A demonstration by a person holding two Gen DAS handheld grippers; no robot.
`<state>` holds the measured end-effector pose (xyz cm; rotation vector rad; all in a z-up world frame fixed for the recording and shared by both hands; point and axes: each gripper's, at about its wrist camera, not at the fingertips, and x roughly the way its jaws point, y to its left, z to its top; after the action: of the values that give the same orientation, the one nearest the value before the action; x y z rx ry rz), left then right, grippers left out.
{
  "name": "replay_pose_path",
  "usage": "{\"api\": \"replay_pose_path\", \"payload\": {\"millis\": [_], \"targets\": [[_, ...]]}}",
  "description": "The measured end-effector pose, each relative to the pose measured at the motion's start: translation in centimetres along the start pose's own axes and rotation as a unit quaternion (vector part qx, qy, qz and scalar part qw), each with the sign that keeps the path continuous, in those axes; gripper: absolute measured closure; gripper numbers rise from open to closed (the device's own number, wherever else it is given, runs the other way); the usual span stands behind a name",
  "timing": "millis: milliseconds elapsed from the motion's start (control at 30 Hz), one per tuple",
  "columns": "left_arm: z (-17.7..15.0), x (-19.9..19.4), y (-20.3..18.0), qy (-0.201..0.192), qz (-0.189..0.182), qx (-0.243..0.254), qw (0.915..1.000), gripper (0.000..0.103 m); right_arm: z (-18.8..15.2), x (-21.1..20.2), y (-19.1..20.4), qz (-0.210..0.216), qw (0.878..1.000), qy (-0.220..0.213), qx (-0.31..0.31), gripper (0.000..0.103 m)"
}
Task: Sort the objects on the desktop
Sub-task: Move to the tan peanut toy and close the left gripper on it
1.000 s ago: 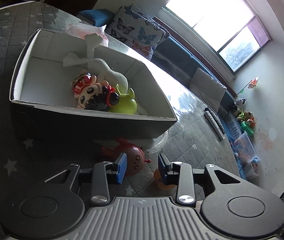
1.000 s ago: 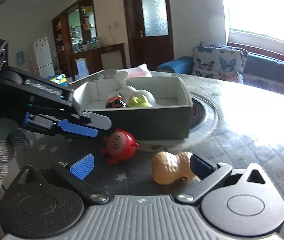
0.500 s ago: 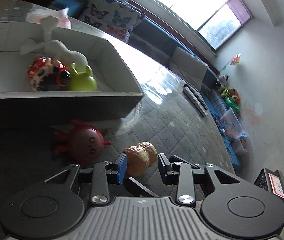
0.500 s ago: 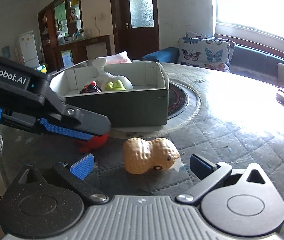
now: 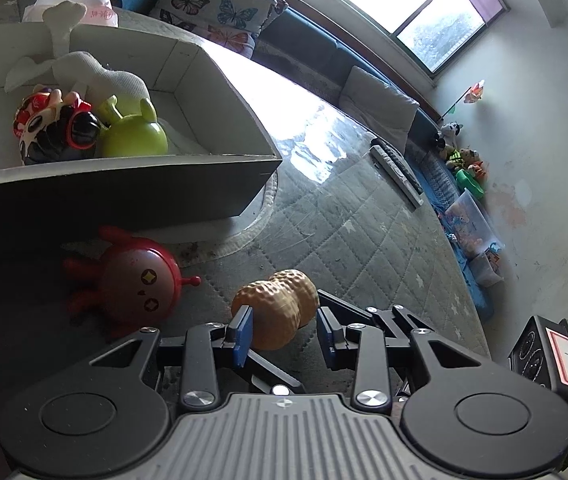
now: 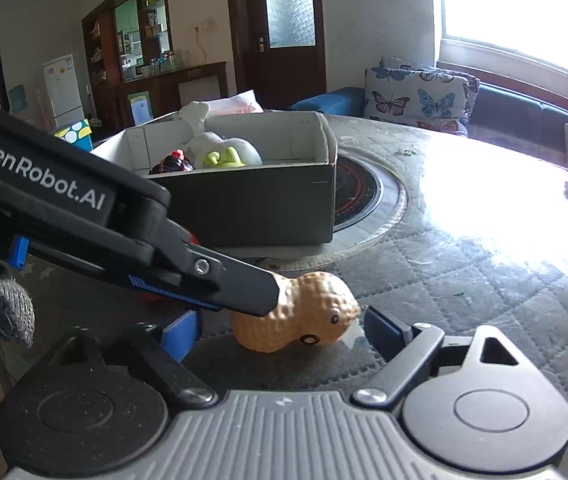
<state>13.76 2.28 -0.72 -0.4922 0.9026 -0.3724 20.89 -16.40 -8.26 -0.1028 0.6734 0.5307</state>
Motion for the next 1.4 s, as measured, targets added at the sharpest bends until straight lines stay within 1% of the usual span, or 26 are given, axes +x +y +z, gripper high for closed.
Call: {"api": "replay_pose_path", "payload": {"millis": [167, 233, 267, 300, 400, 533, 633, 667, 700, 767, 933, 1000, 1067, 1300, 1400], "targets": [[0.1, 0.1, 0.2, -0.004, -0.003, 0.002, 1.0000, 0.067, -0.2, 0.0, -0.2, -0.005, 1.000, -0.004, -0.002, 0.024], [0.1, 0.0, 0.2, -0.005, -0.004, 0.005, 1.0000, 0.067, -0.3, -0.2, -0.4, -0.010, 1.000, -0.003, -0.004, 0.030], [0.1, 0.0, 0.1, -0.005, -0.003, 0.005, 1.0000, 0.067, -0.3, -0.2, -0.5, -0.014, 1.000, -0.004, -0.002, 0.035], [0.0, -0.1, 0.1, -0.005, -0.007, 0.005, 0.9999, 0.067, -0.3, -0.3, -0.7, -0.011, 1.000, -0.003, 0.002, 0.037], [0.0, 0.0, 0.1, 0.000, -0.015, 0.004, 0.9999, 0.068, -0.3, -0.3, -1.0, -0.010, 1.000, 0.004, 0.006, 0.037], [-0.2, 0.5, 0.5, 0.003, -0.002, -0.002, 1.0000, 0.067, -0.5, 0.1, -0.8, -0.015, 1.000, 0.005, 0.003, 0.037], [0.1, 0.9, 1.2, 0.017, -0.001, -0.021, 0.9996, 0.067, -0.4, 0.2, -1.1, -0.012, 1.000, -0.001, 0.008, 0.037], [0.1, 0.9, 1.4, 0.019, -0.001, -0.025, 0.9995, 0.067, -0.4, 0.3, -1.2, -0.012, 1.000, -0.001, 0.009, 0.036], [0.1, 0.9, 1.5, 0.019, 0.000, -0.027, 0.9994, 0.067, -0.4, 0.4, -1.3, -0.014, 1.000, -0.003, 0.010, 0.028], [0.1, 0.8, 1.4, 0.016, 0.001, -0.025, 0.9995, 0.067, -0.3, 0.5, -1.5, -0.023, 1.000, -0.009, 0.010, 0.019], [0.5, 0.5, 1.0, 0.006, 0.000, -0.018, 0.9998, 0.067, 0.1, 0.2, -2.1, -0.006, 1.000, -0.019, 0.005, 0.020], [0.7, 0.8, 1.0, 0.008, 0.002, -0.019, 0.9998, 0.067, 0.4, 0.2, -2.1, 0.000, 1.000, -0.016, 0.000, 0.026], [0.8, 1.0, 1.1, 0.011, 0.003, -0.022, 0.9997, 0.066, 0.5, 0.4, -2.1, 0.004, 1.000, -0.010, 0.001, 0.029], [0.7, 0.7, 0.9, 0.004, -0.002, -0.017, 0.9998, 0.066, 0.4, 0.0, -2.0, -0.001, 1.000, -0.015, 0.006, 0.030], [0.8, -0.3, 0.4, -0.012, -0.008, -0.011, 0.9998, 0.066, 1.1, -0.9, -1.6, -0.007, 1.000, -0.027, -0.004, 0.030]]}}
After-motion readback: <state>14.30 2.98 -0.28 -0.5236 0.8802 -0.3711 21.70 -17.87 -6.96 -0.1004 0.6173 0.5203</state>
